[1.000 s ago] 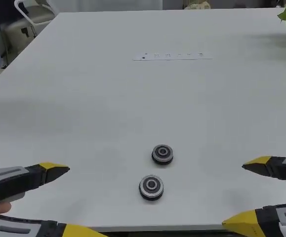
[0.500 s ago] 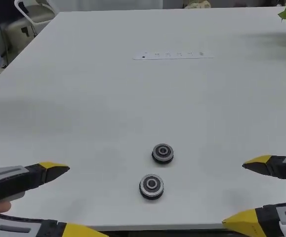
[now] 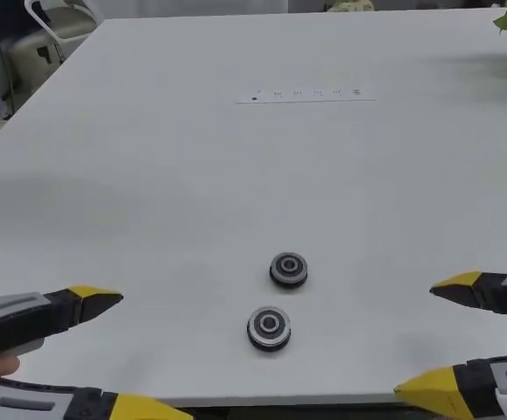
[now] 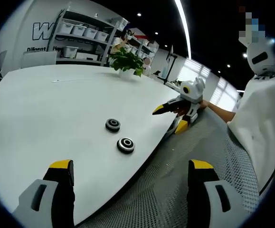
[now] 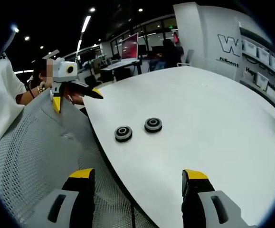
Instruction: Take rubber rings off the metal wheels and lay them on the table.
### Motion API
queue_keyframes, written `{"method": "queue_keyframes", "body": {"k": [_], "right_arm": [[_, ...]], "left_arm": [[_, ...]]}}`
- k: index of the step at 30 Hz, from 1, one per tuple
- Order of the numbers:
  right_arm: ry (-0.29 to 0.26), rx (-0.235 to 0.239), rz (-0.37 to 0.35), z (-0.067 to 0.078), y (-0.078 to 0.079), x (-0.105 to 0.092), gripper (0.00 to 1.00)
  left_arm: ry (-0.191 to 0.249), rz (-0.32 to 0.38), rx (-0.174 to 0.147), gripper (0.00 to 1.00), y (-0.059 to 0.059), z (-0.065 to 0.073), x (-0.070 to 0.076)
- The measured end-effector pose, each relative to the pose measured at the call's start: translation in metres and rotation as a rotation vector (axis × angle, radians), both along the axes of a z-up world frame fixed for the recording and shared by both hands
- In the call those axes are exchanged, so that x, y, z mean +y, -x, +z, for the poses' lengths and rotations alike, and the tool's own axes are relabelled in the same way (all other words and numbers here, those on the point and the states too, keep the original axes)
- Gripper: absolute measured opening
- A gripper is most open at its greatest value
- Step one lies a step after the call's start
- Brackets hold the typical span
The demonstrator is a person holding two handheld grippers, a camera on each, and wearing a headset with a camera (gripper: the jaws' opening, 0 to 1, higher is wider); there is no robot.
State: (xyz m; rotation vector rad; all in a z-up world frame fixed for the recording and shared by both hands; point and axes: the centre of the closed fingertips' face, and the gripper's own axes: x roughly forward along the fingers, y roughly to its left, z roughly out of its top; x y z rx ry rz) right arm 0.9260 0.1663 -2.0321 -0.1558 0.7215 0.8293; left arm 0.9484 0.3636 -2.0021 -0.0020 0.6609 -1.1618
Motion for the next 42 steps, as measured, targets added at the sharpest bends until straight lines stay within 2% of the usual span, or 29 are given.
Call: {"method": "queue_keyframes", "body": {"k": [19, 24, 31, 35, 42], "right_arm": [[-0.006, -0.002, -0.007, 0.0013, -0.0008, 0.0, 0.73], [-0.004, -0.007, -0.014, 0.002, -0.0016, -0.0011, 0.73], [0.011, 0.003, 0.016, -0.0009, 0.0018, 0.0009, 0.72], [0.002, -0.001, 0.02, 0.0006, 0.0016, 0.002, 0.72], [-0.007, -0.02, 0.021, 0.0042, -0.0004, 0.0026, 0.72]], "left_arm": [[-0.017, 0.0, -0.015, 0.98, -0.0007, -0.0008, 0.0011], [-0.024, -0.006, -0.009, 0.97, 0.0002, -0.0023, 0.001], [-0.026, 0.015, -0.019, 0.97, -0.0031, -0.0015, 0.0025], [-0.036, 0.02, -0.025, 0.96, -0.0043, -0.0018, 0.0032], [-0.018, 0.024, -0.024, 0.97, -0.0049, 0.0012, 0.0018]]}}
